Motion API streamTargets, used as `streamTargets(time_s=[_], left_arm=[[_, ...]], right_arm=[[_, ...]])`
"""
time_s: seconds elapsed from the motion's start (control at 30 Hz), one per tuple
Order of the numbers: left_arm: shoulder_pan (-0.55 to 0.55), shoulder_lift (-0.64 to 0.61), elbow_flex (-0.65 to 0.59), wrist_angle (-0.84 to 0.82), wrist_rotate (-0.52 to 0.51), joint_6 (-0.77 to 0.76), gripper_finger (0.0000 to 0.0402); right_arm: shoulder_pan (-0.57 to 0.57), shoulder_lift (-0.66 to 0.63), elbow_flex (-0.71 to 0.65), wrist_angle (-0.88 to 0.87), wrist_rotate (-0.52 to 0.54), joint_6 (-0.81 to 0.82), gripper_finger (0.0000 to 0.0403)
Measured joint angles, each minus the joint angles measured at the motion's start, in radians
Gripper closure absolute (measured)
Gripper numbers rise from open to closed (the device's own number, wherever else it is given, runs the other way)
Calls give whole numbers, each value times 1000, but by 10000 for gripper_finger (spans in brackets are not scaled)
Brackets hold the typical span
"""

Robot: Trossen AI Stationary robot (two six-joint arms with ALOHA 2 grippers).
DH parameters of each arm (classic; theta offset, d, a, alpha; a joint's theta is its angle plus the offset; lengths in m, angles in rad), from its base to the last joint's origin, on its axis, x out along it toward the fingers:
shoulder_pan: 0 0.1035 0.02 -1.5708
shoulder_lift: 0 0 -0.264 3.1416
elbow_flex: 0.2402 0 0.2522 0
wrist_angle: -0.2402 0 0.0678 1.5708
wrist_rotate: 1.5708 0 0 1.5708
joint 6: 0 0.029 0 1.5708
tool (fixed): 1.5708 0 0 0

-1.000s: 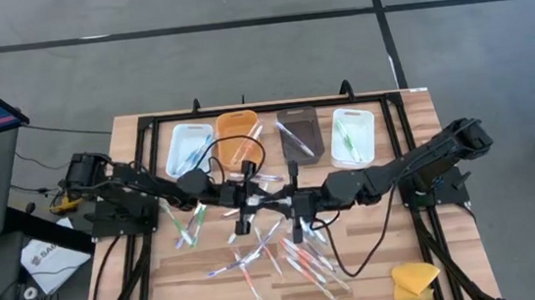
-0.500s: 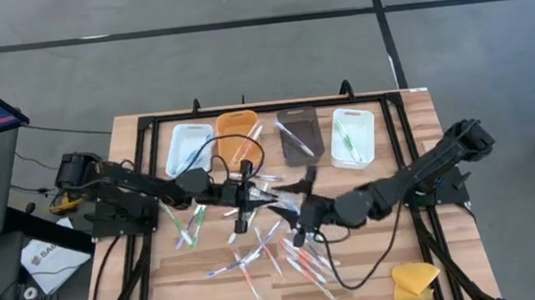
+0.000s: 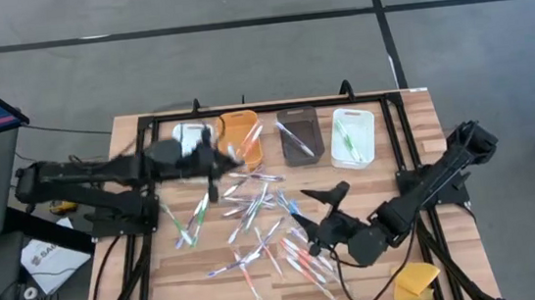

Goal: Pick & Place Toothbrushes
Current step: Put the orange toothbrush into the yellow bin

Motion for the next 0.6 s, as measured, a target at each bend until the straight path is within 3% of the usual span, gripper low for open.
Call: streamTargets(time_s=[0.2,0.43,0.6], left_arm=[[224,135,225,-290,51,11,389],[466,378,320,-444,394,-65,389],[568,508,371,-511,413,-111,389]], right_arm=[[24,0,0,-6,98,1,106],[10,0,0,-36,108,22,106],[8,0,0,-138,107,119,106]])
